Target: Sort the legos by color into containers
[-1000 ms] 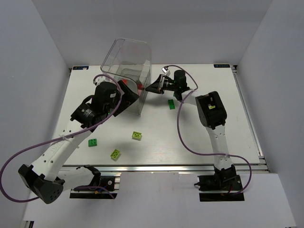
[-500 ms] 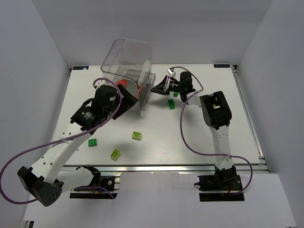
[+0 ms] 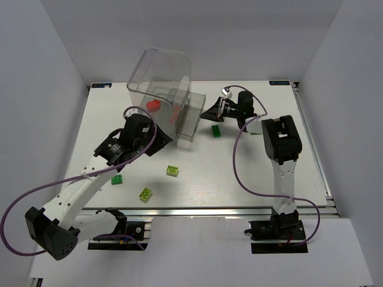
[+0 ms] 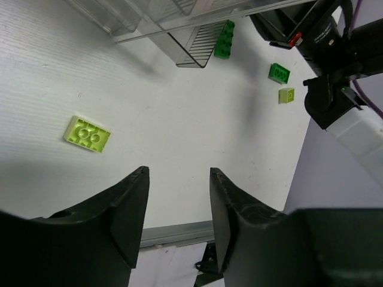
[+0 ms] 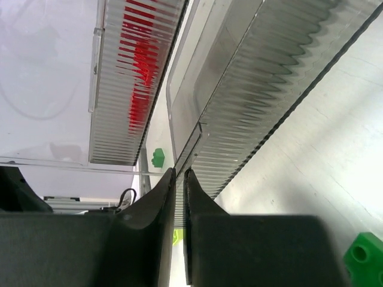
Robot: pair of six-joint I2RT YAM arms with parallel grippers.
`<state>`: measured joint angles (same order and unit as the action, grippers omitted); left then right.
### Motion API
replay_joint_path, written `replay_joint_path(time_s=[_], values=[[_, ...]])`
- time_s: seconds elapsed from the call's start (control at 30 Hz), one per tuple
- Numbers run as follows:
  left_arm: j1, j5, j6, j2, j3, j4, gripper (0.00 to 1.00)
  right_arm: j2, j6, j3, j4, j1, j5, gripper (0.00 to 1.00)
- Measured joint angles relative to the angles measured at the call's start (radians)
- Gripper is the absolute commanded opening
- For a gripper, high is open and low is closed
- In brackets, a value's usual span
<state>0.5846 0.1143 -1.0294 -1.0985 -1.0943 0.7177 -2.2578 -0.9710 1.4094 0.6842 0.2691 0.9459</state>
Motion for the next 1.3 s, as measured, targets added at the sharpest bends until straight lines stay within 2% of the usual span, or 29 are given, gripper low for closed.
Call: replay_joint_path(time_s=[0.03,0.07,0.1,0.13,0.2,0.3,0.37,0.4,0.5,0.6,0.7,0.73,0.83,0.87,0.9,0.93,1.03,1.07,1.13,1.3], values=[[0.0,-0.003,0.0,0.0,0.005,0.0,0.54,0.0,0.005,0.0,-0.005,-0.002,0.003,0.47],[0.0,-0.005,0.0,0.0,0.01,0.001,0.55,0.0,0.014,0.002,-0.01,-0.003,0.007,0.55],[0.0,-0.008,-0.002,0.0,0.015,0.001,0.56,0.0,0.027,0.002,-0.013,-0.004,0.013,0.71],[0.0,-0.01,-0.002,0.0,0.019,0.002,0.57,0.0,0.041,0.005,-0.028,-0.006,0.019,0.75],[0.0,-0.015,-0.004,-0.002,0.026,0.015,0.61,0.0,0.085,0.009,-0.063,-0.008,0.029,0.82],[0.0,-0.019,-0.012,-0.01,0.026,0.045,0.6,0.006,0.155,0.011,-0.132,-0.014,0.037,0.84],[0.0,-0.02,-0.024,-0.017,0.026,0.071,0.52,0.016,0.22,0.017,-0.208,-0.02,0.043,0.85],[0.0,-0.02,-0.032,-0.023,0.026,0.087,0.41,0.027,0.27,0.022,-0.263,-0.024,0.046,0.86],[0.0,-0.019,-0.064,-0.049,0.026,0.14,0.2,0.074,0.439,0.043,-0.442,-0.034,0.045,0.89],[0.0,-0.015,-0.107,-0.068,0.032,0.186,0.19,0.15,0.684,0.087,-0.673,-0.035,0.002,0.89],[-0.003,-0.003,-0.187,-0.057,0.074,0.225,0.38,0.274,0.941,0.081,-0.802,-0.032,-0.109,0.89],[-0.006,-0.001,-0.212,-0.048,0.096,0.235,0.47,0.34,1.019,0.039,-0.793,-0.032,-0.167,0.89],[-0.01,0.008,-0.296,-0.009,0.172,0.284,0.58,0.557,1.183,-0.146,-0.731,-0.033,-0.33,0.88],[-0.012,0.012,-0.32,0.001,0.185,0.31,0.6,0.608,1.229,-0.183,-0.719,-0.036,-0.373,0.83],[-0.013,0.016,-0.34,0.005,0.188,0.338,0.62,0.637,1.276,-0.194,-0.731,-0.043,-0.387,0.72],[-0.013,0.021,-0.356,0.007,0.188,0.357,0.67,0.647,1.32,-0.188,-0.748,-0.052,-0.385,0.65],[-0.013,0.029,-0.388,-0.027,0.175,0.434,0.75,0.636,1.432,-0.153,-0.842,-0.077,-0.291,0.58],[-0.013,0.029,-0.396,-0.051,0.172,0.457,0.84,0.635,1.466,-0.154,-0.875,-0.084,-0.249,0.6],[-0.013,0.026,-0.419,-0.101,0.17,0.497,0.91,0.637,1.514,-0.161,-0.93,-0.089,-0.165,0.62],[-0.013,-0.004,-0.506,-0.132,0.219,0.53,0.98,0.647,1.56,-0.179,-0.998,-0.076,-0.025,0.72]])
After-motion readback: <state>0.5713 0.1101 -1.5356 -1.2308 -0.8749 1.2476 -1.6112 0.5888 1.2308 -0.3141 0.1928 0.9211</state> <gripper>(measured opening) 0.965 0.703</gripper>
